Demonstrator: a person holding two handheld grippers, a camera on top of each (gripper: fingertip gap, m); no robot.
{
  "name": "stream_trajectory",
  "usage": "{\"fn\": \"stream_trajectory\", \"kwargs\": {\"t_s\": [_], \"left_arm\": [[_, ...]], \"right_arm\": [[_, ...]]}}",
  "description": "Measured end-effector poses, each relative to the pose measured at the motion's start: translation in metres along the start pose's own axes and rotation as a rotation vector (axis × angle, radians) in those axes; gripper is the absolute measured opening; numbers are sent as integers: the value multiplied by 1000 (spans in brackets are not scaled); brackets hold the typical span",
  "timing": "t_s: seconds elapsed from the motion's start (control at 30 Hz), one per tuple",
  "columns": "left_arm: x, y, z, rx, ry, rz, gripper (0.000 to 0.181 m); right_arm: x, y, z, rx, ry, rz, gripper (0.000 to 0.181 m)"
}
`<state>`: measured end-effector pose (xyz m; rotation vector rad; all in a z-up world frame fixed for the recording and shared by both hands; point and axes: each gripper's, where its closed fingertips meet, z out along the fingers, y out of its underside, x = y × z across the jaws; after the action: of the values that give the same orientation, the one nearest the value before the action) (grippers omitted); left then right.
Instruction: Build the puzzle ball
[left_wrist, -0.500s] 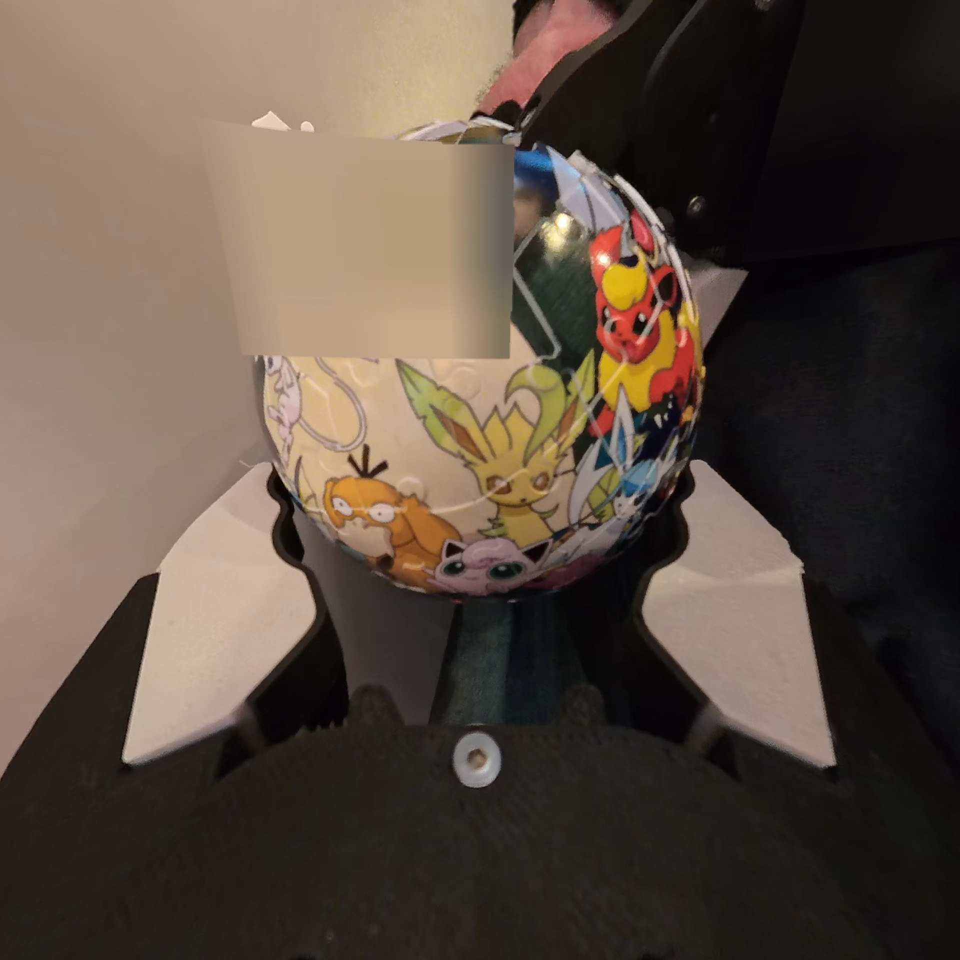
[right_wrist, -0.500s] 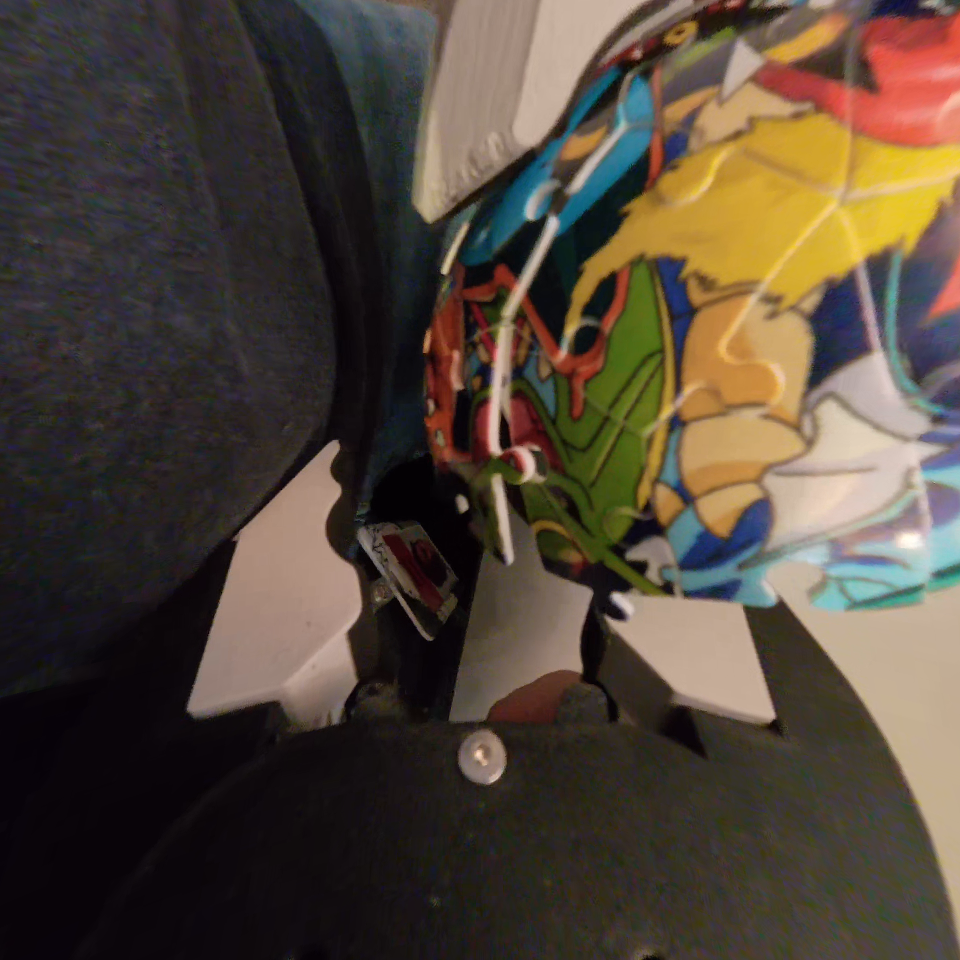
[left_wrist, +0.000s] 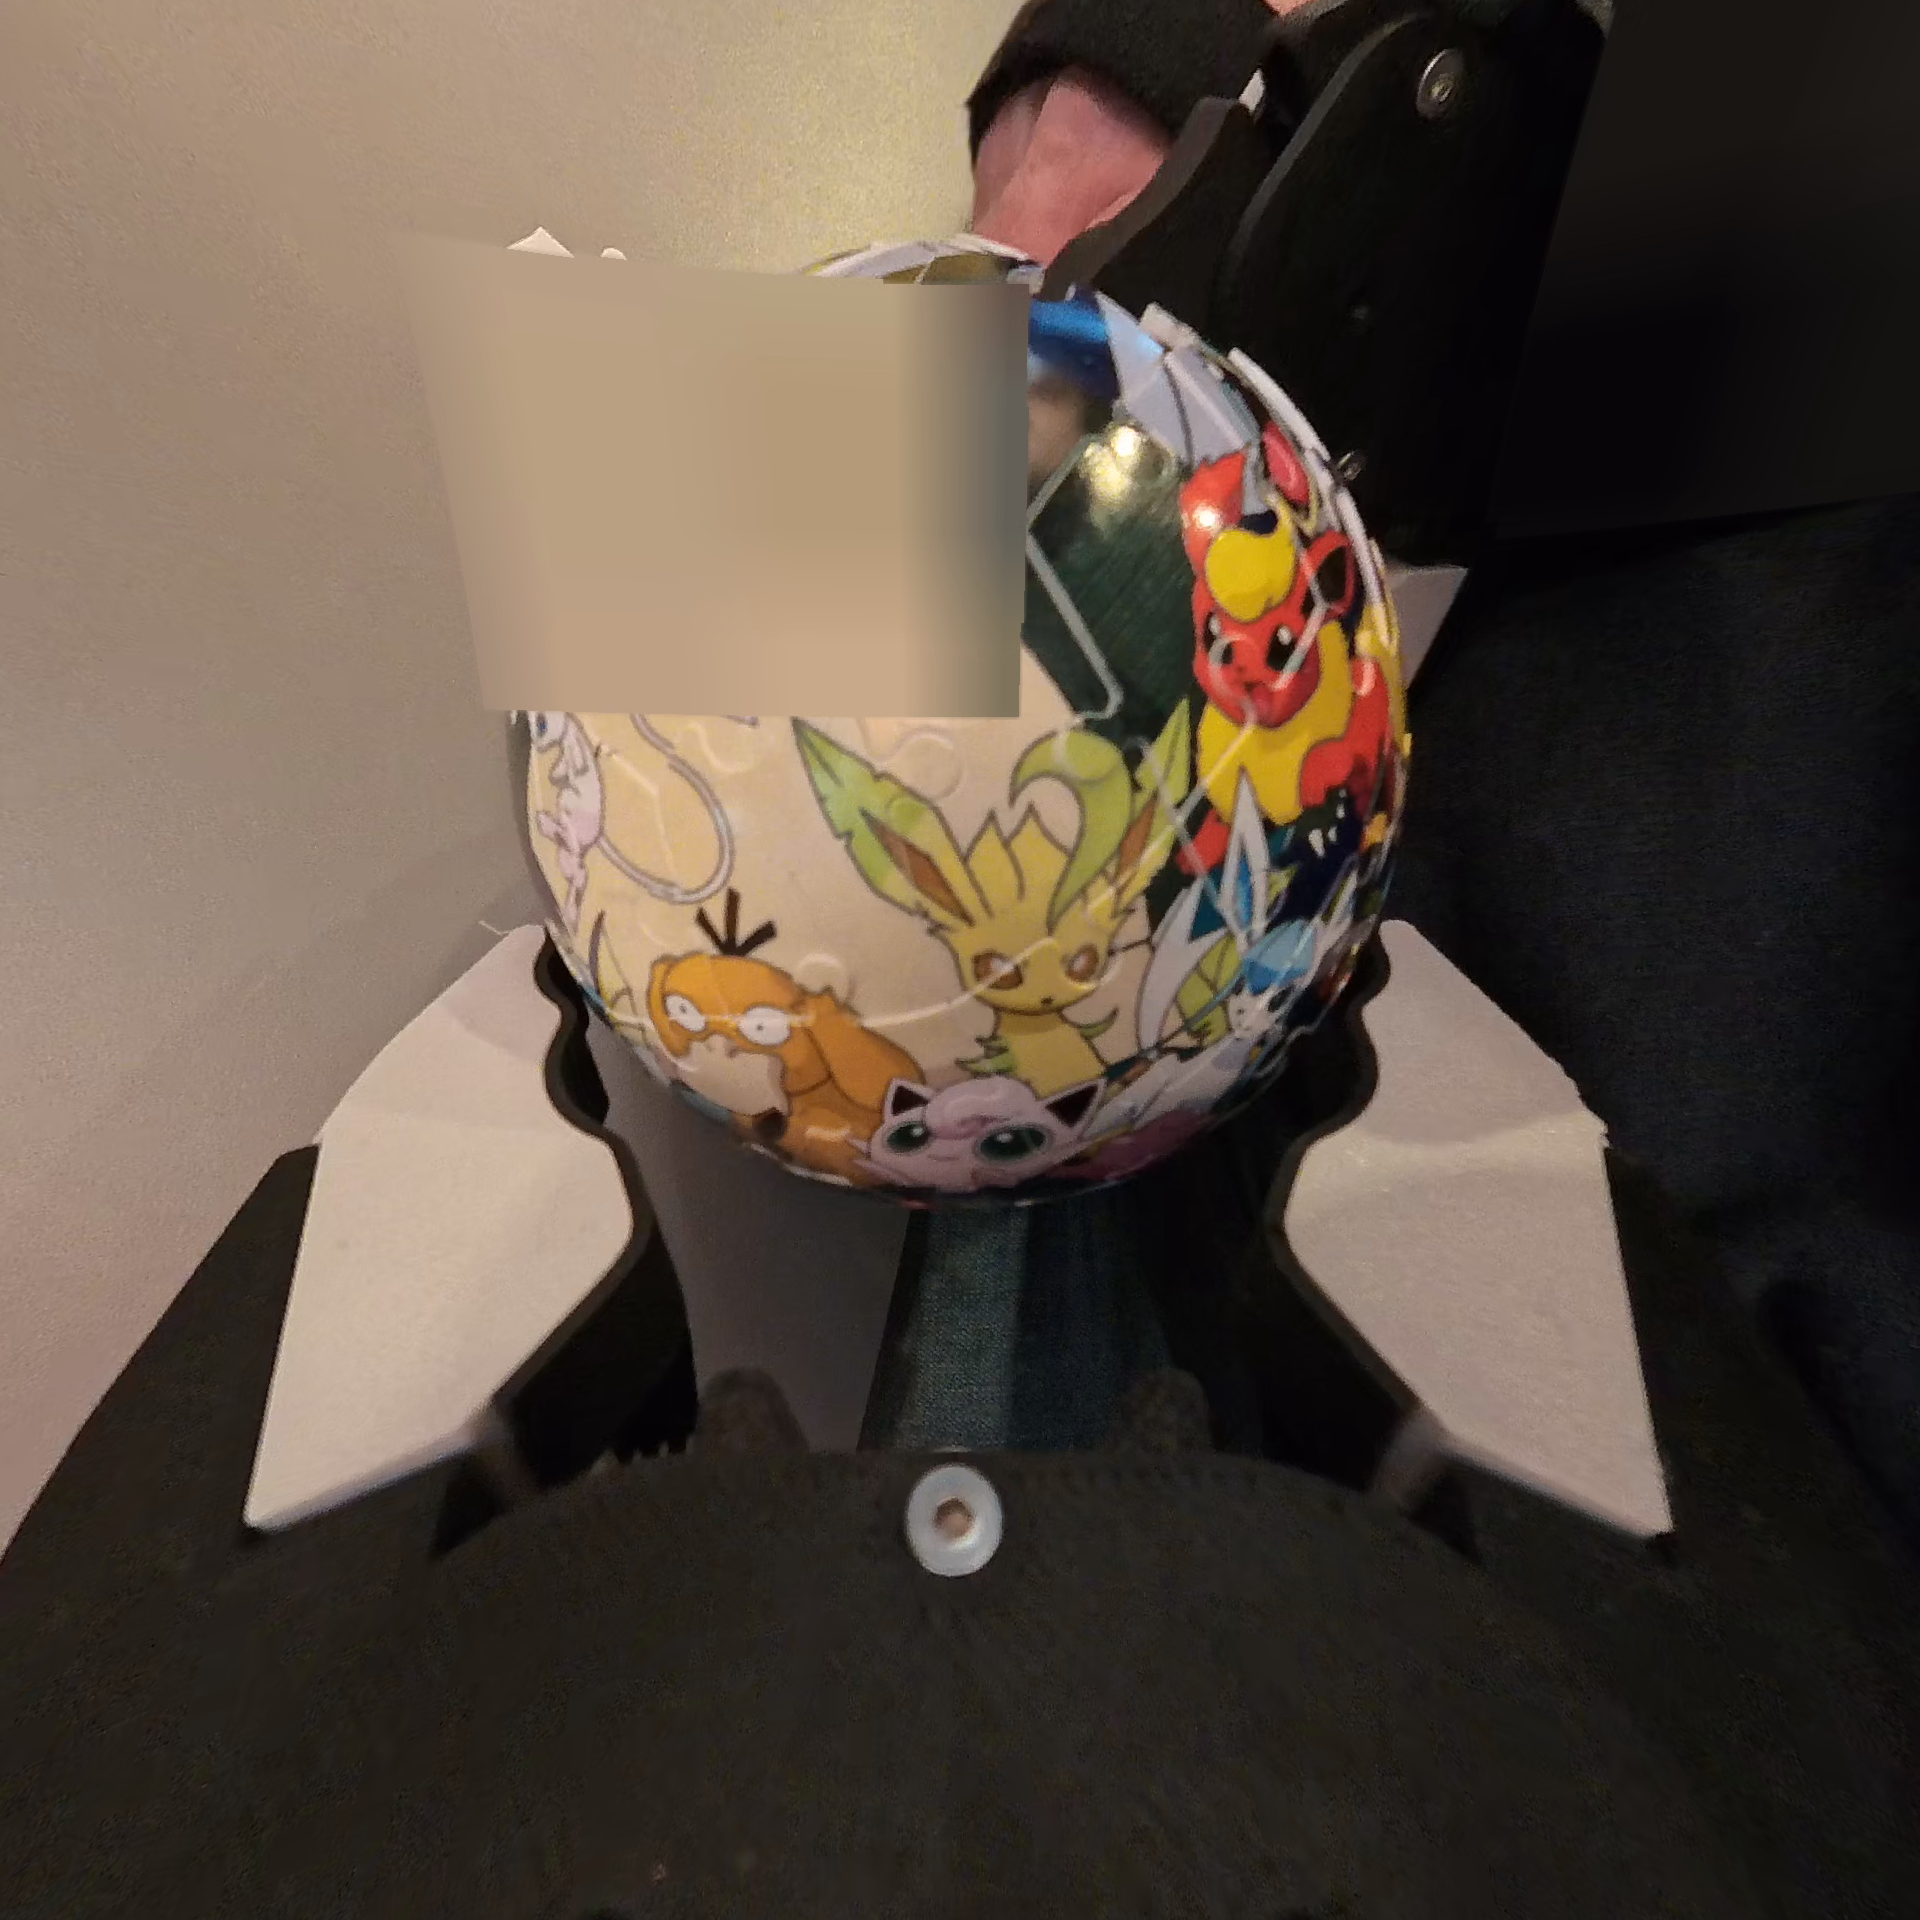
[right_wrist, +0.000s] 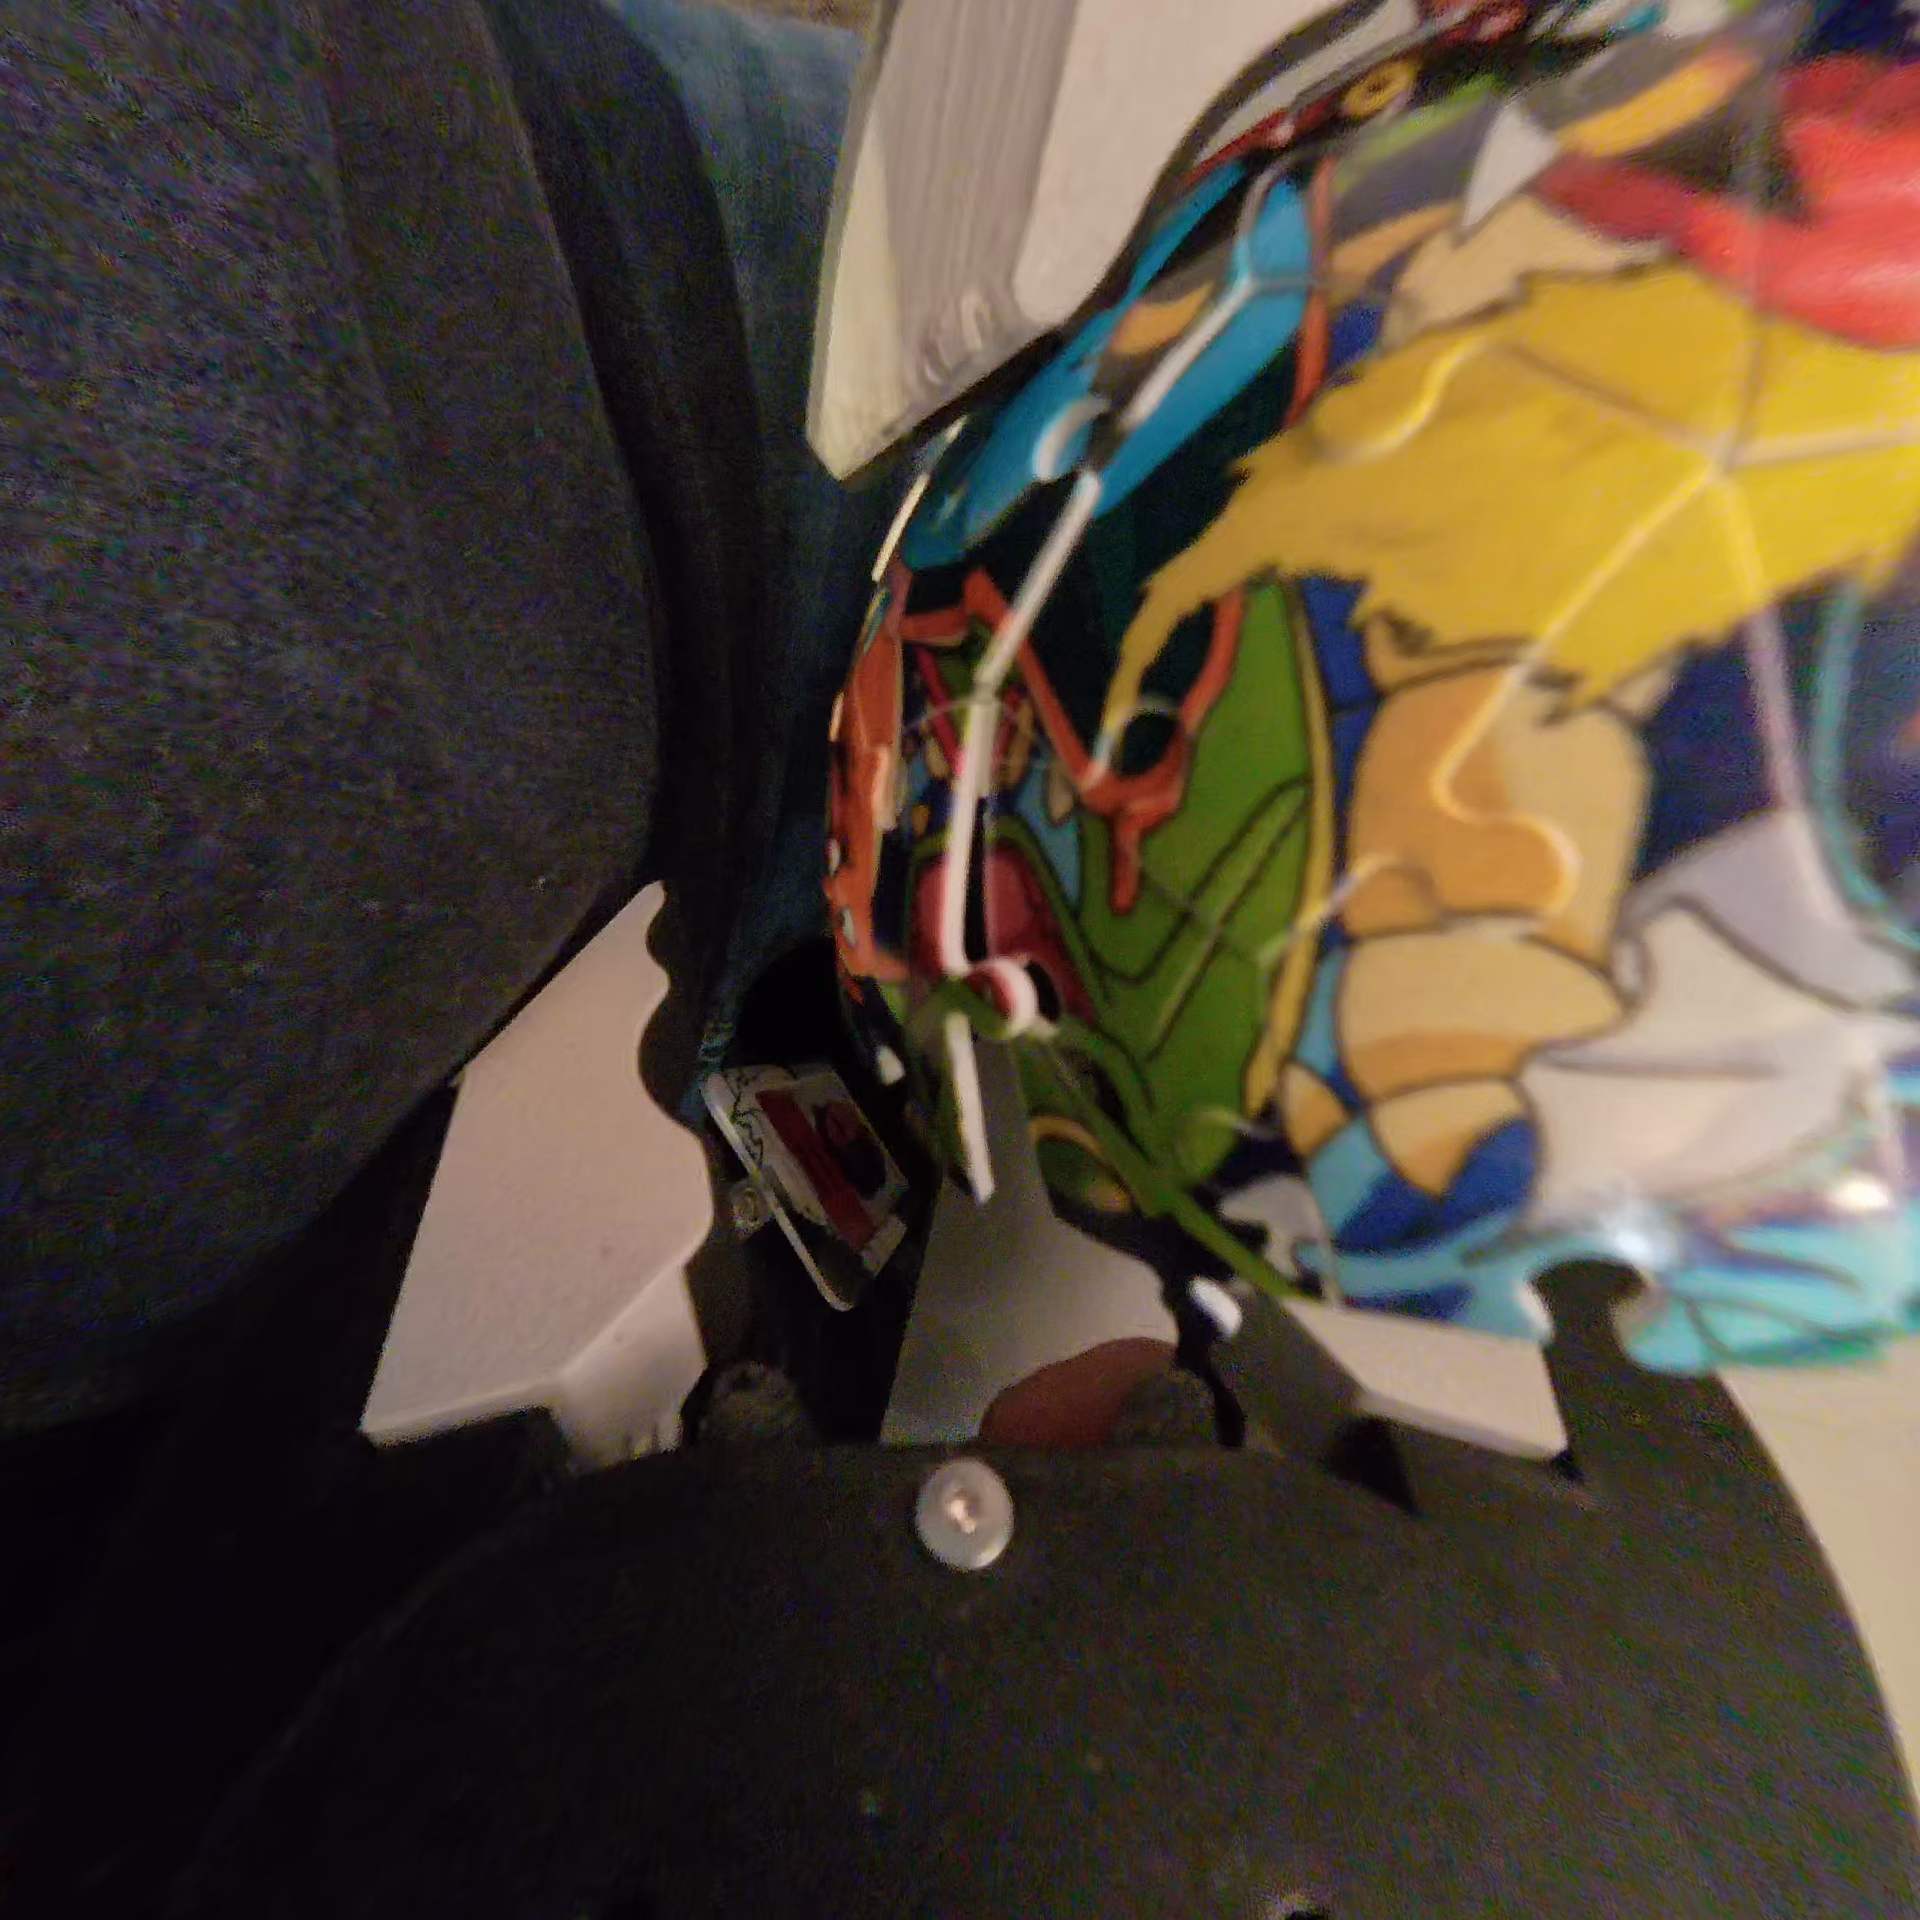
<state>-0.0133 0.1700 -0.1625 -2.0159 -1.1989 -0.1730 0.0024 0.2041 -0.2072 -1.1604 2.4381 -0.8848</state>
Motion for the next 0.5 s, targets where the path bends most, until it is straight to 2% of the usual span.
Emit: {"fn": "stream_trajectory", "kwargs": {"t_s": [0.03,0.23,0.5], "left_arm": [[0,0,0,0,0,0,134],[1,1,0,0,2,2,134],[-1,1,1,-3,1,-1,134]], "right_arm": [[2,-1,-2,6,12,-7,105],[6,13,-1,-81,56,-36,107],[3,11,-6,-82,59,93,109]]}}
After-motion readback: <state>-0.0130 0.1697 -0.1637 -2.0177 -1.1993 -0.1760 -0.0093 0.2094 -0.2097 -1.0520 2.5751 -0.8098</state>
